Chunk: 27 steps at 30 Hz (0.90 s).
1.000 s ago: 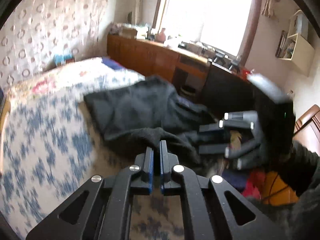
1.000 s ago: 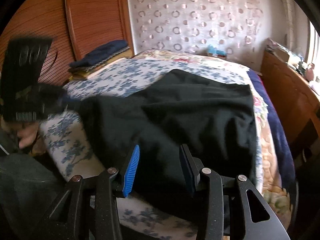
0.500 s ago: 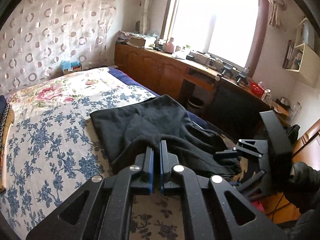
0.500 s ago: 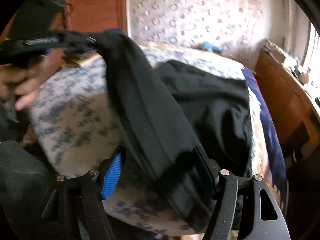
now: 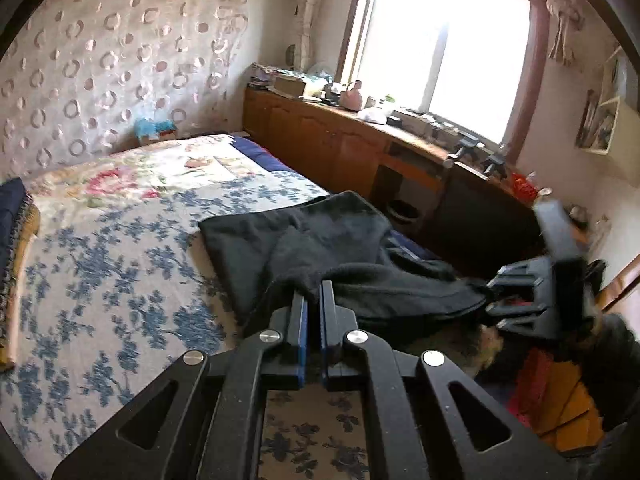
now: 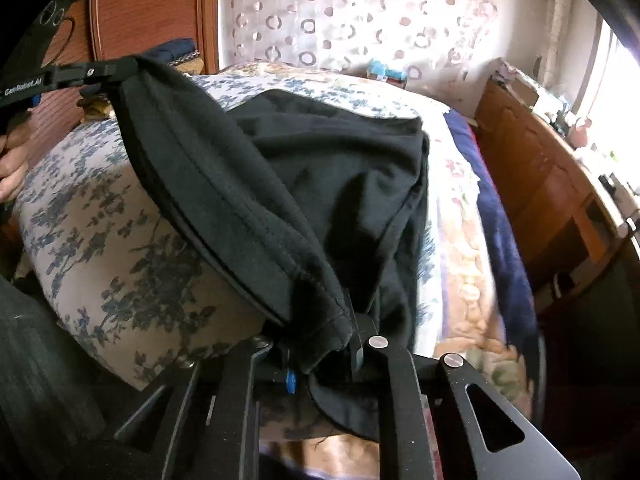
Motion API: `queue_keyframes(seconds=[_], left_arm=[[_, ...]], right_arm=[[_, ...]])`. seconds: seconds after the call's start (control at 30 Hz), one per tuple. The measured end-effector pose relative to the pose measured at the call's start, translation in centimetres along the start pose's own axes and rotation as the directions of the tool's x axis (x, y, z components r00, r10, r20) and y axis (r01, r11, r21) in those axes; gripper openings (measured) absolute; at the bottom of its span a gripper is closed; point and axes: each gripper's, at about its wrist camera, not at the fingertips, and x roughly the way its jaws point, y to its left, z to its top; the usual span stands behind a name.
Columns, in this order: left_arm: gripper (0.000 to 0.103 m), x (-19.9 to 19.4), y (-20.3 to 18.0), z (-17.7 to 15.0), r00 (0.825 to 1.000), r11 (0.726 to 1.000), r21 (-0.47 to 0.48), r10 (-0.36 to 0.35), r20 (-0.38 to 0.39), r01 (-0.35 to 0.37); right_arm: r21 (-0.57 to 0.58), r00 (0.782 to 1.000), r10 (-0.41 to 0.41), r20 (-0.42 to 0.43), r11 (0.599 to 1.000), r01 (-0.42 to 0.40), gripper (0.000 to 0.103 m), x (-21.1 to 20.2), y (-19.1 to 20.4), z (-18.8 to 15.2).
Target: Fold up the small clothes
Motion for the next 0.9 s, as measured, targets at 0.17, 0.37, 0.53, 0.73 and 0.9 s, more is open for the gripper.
queue_keyframes(seconds=[0.17,0.37,0.53,0.73,0.9], left_arm=[[0.005,0.4,0.6,1.1,0.998,0.998,0.021,0.059,0.011,-0.059],[0.005,2.5,3.5,3.5,0.994,0.994,0.008,0.108,0.000,-0.108],[0.005,5.7,5.8,5.3,0.992,0.992,-0.007,0.122,-0.037,-0.123],[0.005,9.4,7.3,6.2,0.988,0.992,-0.019,0.121,-0.096,-0.124],[0.005,11.4,8.5,6.0,0.983,0.993,-0.041,0.106,-0.152,-0.113]], right_arm=[[-0.034,0.995,-0.045,0.091,0.998,0.048,0.010,-1.8,-0.2,3.4],[-0.039,0.978,-0.060,0.199,0.997,0.069,0.010,-1.7,-1.7,9.2],[-0.011,0.980,-0.029,0.196,0.999,0.032,0.010,1.7,-3.2,12.6],[0.022,0.991,-0.010,0.132,1.000,0.007,0.010,5.9,-5.6,13.8],[0.022,0.996,-0.010,0.094,1.000,0.008,0.017,6.6,-6.0,15.3]])
